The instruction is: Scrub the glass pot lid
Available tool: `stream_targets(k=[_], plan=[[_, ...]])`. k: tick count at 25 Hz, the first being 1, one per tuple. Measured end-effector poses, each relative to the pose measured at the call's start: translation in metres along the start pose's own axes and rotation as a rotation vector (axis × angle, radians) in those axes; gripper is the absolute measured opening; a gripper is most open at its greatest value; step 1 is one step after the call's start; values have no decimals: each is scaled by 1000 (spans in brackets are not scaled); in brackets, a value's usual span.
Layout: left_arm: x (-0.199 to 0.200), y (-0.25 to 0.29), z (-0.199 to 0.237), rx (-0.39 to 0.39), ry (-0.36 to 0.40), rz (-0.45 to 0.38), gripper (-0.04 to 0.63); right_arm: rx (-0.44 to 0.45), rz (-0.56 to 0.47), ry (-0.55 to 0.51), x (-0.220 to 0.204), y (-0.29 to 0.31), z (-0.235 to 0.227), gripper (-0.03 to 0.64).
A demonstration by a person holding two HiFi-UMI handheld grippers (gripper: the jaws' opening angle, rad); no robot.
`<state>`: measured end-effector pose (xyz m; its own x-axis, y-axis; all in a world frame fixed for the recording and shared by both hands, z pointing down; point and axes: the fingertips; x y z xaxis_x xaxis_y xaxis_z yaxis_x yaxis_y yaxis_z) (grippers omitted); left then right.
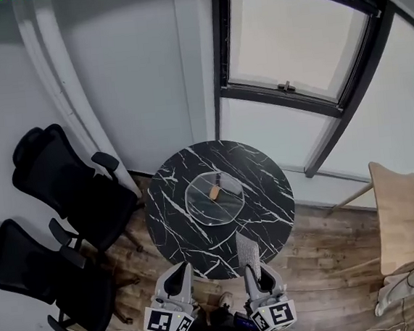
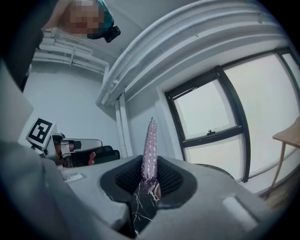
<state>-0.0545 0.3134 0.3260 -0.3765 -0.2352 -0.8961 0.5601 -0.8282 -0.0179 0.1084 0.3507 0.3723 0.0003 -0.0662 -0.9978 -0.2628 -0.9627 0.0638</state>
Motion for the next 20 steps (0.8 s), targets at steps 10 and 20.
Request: stream_targets(k=[10,20], plan=[[-23,26,21,92,-7,60,2,4,52,53,-26,27,-35,81],[-28,94,61,45,-37,91,2,-30,109,21,-44,81,-57,80]])
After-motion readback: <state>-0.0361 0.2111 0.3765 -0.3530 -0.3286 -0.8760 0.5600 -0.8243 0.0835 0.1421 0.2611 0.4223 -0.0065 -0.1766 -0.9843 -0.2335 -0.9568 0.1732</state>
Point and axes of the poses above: the fingertips, and each gripper's own axes: y forward along the fingers, z to its left, x out of its top, and after that the axes turned 11 degrees about -y, right-handed
